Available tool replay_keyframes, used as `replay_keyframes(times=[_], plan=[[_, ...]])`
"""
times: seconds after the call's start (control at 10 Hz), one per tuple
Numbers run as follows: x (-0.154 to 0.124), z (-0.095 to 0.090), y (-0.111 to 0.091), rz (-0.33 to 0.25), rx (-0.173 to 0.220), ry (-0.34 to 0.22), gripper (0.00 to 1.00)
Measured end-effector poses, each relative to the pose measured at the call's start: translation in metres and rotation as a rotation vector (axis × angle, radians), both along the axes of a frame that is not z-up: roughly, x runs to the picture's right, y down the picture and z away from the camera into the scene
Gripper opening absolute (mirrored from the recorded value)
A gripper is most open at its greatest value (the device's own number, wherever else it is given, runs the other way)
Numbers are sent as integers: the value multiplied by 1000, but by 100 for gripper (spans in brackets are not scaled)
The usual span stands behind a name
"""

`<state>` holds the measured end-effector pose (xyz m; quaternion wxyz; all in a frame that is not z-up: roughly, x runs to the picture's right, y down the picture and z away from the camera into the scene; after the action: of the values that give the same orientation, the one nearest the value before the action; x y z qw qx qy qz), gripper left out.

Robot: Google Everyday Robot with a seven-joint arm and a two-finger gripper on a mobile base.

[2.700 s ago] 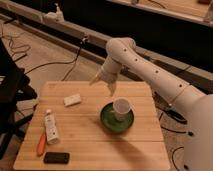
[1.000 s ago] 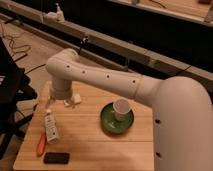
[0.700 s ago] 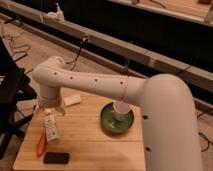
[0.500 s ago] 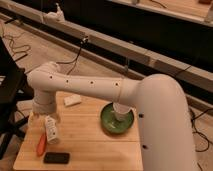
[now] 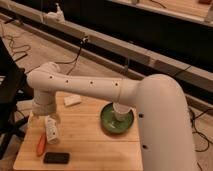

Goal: Place the pepper in the ceramic cup

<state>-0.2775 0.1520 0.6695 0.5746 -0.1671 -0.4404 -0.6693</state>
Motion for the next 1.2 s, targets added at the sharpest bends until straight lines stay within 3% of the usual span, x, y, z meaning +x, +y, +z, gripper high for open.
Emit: replay_keyframes(times=[0.2,0.5,0.7,0.9,1.2], plan=[[-15,2,4,-9,-2,-9,73],[-50,2,21,-39,-33,-66,73],[-82,-2,40,-91,-62,-128,73],[-100,-1,56,-131,-81,-156,73],[-115,13,79,-187,-101,-156,73]])
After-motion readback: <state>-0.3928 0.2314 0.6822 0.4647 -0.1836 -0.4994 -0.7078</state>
